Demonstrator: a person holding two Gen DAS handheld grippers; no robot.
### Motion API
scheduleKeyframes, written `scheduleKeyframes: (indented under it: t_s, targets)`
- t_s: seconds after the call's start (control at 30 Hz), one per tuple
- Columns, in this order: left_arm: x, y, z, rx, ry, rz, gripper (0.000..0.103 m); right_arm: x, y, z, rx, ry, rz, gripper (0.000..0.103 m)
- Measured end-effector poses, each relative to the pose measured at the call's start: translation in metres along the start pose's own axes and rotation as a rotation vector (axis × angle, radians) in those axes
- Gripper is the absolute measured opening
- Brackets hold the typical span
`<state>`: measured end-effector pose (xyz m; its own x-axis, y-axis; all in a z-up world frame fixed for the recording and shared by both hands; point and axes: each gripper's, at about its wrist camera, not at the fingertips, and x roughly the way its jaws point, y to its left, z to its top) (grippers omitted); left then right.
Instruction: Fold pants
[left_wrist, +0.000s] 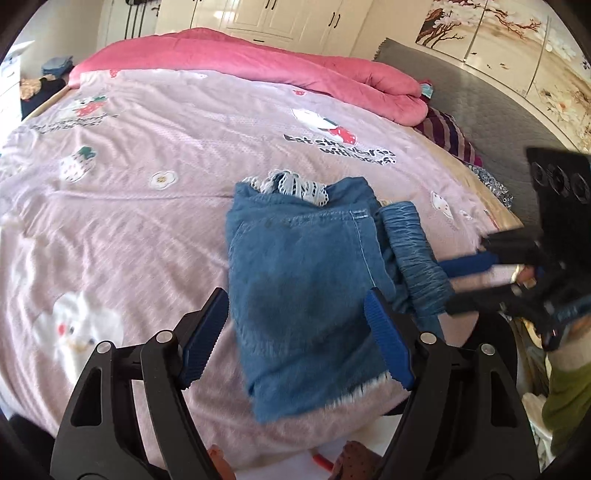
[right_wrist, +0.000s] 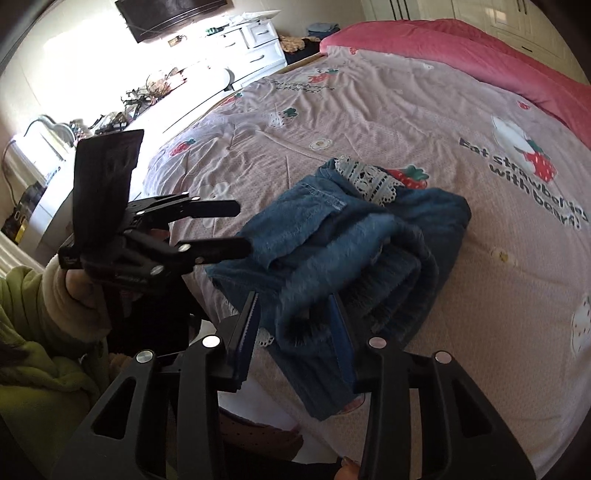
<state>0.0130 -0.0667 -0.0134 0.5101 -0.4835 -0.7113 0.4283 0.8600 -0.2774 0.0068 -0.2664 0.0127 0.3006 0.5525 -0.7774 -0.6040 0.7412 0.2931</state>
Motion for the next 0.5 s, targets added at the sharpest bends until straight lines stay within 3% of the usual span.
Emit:
scheduleKeyframes:
  t_s: [0.23,0.3,0.4,0.5]
  targets:
    - [0.02,-0.002,0.004,-0.006,0.048,-0.014,0.068,0.006,0.013,-0.006,-0.038,0.007,-0.009,0.038]
    - [0.022,-0.003,0.004,-0.001,0.053,-0.009,0.068,0.013,0.015,-0.006,-0.041,0.017,-0.016,0.033]
    - [0.027,-0.003,0.006,-0.003,0.062,-0.003,0.068,0.021,0.017,-0.008,-0.06,0.027,-0.03,0.009]
    - [0.03,-0.003,0.008,-0.004,0.066,-0.001,0.068,0.018,0.015,-0.01,-0.056,0.015,-0.012,0.007]
